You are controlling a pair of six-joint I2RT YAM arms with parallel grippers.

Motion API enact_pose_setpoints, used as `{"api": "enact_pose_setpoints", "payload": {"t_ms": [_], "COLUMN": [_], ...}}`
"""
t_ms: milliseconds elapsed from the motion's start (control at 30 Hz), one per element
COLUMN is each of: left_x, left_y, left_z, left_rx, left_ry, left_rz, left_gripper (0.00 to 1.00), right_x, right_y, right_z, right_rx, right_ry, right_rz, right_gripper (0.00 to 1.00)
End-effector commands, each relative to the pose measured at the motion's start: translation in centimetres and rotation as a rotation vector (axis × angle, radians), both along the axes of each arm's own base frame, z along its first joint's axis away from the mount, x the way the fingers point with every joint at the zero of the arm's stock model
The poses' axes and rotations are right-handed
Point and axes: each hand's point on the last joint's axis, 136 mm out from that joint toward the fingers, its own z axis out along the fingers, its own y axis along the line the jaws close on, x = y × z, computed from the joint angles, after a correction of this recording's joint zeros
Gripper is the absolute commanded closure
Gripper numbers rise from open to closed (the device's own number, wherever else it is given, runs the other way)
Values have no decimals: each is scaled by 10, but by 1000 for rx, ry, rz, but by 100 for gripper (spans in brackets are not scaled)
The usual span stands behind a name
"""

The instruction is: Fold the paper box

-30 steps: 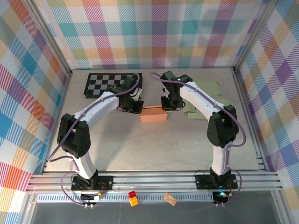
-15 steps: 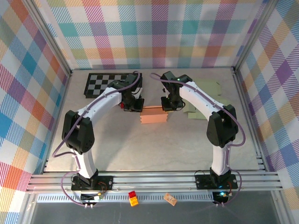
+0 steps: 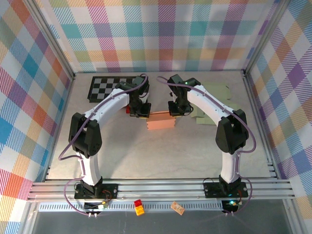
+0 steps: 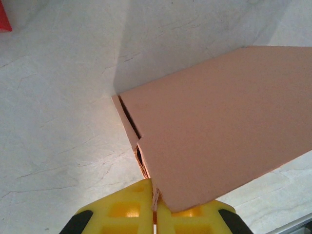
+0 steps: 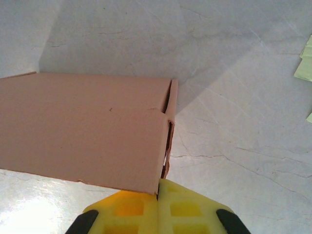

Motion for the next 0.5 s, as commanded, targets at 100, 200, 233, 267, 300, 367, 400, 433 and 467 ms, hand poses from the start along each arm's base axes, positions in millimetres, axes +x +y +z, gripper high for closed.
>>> {"api": "enact_pose_setpoints", "payload": {"t_ms": [100,200,233,267,300,367,400,433,467], "left_x": [-9,-11,-12,-13,-13,-13,-14,-15,-15], "left_y": [-7,-7,-6,-5,-4,-3,-3,-2,-1], "left_z": [-6,-11,-12,-13,-14,-15,-16,-16,-17], "left_rx": [-24,-22,-20,-14,-12,-11,-9,-4,4], "left_ry": [21,19,16,10,3,-9,-15,-18,-23], "left_rz": [10,17,16,16,17,21,20,19,19], "left_gripper": [92,92,92,92,92,92,92,92,92], "right_x": [-3,-4,-5,-4,-5,-6,-6,-6,-7], "right_y": [6,5,5,5,4,3,3,1,1], "right_z": [-4,-6,-7,-6,-8,-9,-9,-10,-10], "right_rx": [9,6,4,5,3,1,-3,-9,-12], "right_ry": [21,21,21,16,16,12,11,11,11], "right_rz": [1,2,2,3,3,5,8,6,7], "right_gripper": [100,100,100,100,100,100,100,100,100]}}
